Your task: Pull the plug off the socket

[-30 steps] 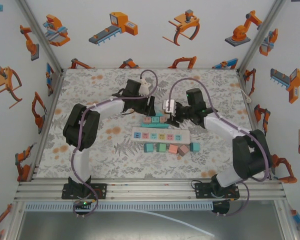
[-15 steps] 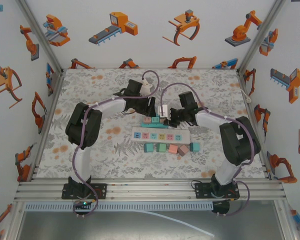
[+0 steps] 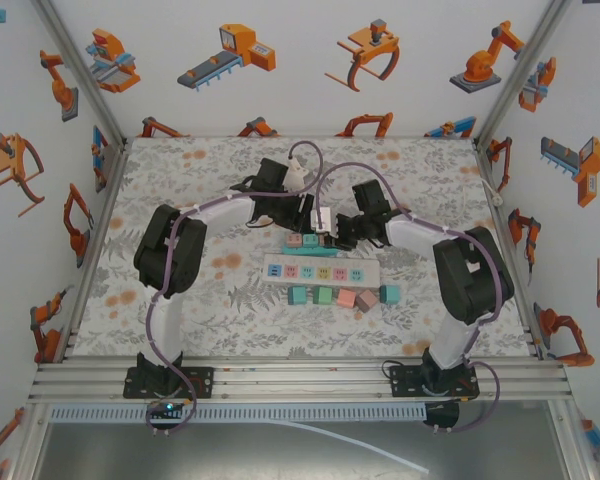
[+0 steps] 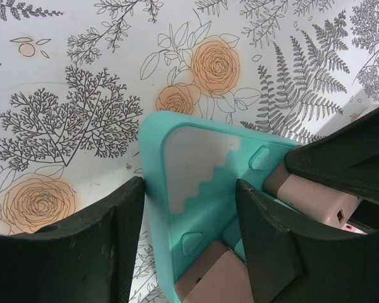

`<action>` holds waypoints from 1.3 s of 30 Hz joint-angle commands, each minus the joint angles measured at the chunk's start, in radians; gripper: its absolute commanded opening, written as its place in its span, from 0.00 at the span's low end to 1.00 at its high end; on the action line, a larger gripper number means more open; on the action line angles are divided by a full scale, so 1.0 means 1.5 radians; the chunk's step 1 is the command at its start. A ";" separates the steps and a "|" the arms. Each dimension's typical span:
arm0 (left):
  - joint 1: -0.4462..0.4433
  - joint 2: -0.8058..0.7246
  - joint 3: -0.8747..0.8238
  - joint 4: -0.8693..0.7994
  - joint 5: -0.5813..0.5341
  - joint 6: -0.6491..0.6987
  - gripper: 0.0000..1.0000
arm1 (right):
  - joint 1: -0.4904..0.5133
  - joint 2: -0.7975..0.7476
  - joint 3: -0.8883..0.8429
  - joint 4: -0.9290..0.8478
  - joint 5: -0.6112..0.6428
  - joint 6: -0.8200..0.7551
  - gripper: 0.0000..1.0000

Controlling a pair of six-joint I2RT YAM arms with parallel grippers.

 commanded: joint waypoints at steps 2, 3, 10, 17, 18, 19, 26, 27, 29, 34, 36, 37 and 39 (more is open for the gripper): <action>-0.012 0.046 -0.002 -0.072 -0.048 0.041 0.56 | 0.008 0.017 0.028 0.011 -0.019 -0.011 0.26; -0.013 0.050 0.001 -0.081 -0.056 0.043 0.56 | 0.008 0.016 0.029 0.015 -0.019 -0.010 0.25; -0.014 0.061 0.005 -0.103 -0.115 0.056 0.56 | 0.011 -0.006 0.049 0.014 -0.036 0.017 0.23; -0.018 0.081 0.015 -0.130 -0.167 0.072 0.56 | 0.012 -0.023 0.045 0.068 -0.061 0.076 0.21; -0.019 0.082 0.016 -0.132 -0.172 0.075 0.56 | 0.011 -0.024 0.045 0.070 -0.061 0.079 0.22; -0.021 0.082 0.015 -0.132 -0.178 0.079 0.56 | 0.011 -0.024 0.046 0.070 -0.061 0.081 0.21; -0.028 0.085 0.015 -0.133 -0.200 0.088 0.55 | 0.012 -0.028 0.047 0.060 -0.037 0.072 0.20; -0.027 0.086 0.015 -0.134 -0.200 0.089 0.56 | 0.015 -0.030 0.047 0.053 -0.027 0.059 0.20; -0.028 0.088 0.016 -0.134 -0.202 0.088 0.55 | 0.022 -0.035 0.049 0.030 -0.010 0.035 0.20; -0.027 0.090 0.017 -0.137 -0.209 0.087 0.56 | 0.025 -0.047 0.058 0.020 -0.022 0.049 0.19; -0.027 0.090 0.017 -0.138 -0.211 0.087 0.55 | 0.024 -0.047 0.062 0.020 -0.030 0.063 0.19; -0.028 0.091 0.017 -0.137 -0.214 0.087 0.55 | 0.024 -0.047 0.064 0.020 -0.033 0.068 0.19; -0.027 0.092 0.016 -0.139 -0.218 0.088 0.55 | 0.025 -0.047 0.064 0.020 -0.029 0.074 0.19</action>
